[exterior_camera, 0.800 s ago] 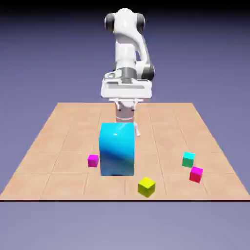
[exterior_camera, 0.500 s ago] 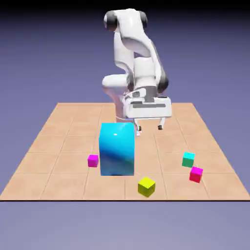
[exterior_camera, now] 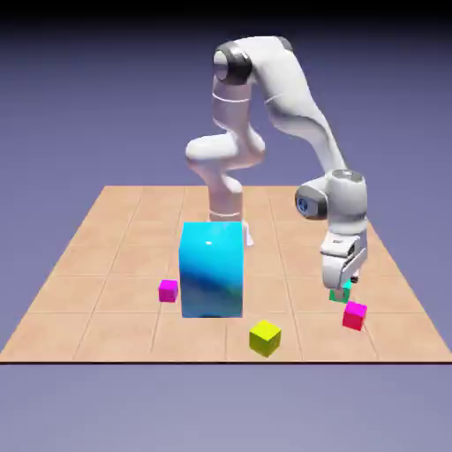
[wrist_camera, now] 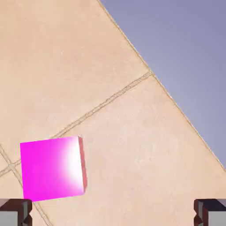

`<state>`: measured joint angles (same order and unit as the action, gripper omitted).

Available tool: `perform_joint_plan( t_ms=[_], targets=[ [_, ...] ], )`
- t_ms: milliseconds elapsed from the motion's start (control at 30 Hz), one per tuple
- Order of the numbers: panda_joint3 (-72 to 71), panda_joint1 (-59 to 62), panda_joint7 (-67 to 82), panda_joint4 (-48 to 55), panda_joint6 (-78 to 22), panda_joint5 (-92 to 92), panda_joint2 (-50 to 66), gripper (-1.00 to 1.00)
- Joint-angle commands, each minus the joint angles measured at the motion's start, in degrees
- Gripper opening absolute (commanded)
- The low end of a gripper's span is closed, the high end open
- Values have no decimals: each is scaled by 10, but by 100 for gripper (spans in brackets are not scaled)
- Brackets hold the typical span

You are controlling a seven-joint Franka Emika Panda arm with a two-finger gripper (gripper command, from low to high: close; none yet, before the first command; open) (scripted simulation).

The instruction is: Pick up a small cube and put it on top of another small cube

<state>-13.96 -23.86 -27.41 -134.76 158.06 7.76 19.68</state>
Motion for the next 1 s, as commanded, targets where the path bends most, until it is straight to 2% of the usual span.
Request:
perform_joint_plan(
  t_ms=[0, 233, 267, 467, 967],
  targets=[
    [-1, -2, 1, 2, -1, 1, 4, 0],
    [47, -44, -26, 34, 76, 36, 112, 0],
    [47, -44, -26, 34, 76, 36, 112, -100],
    [1, -4, 0, 3, 2, 2, 9, -100],
    [203, -303, 316, -173, -32, -148, -200, -100]
  ],
)
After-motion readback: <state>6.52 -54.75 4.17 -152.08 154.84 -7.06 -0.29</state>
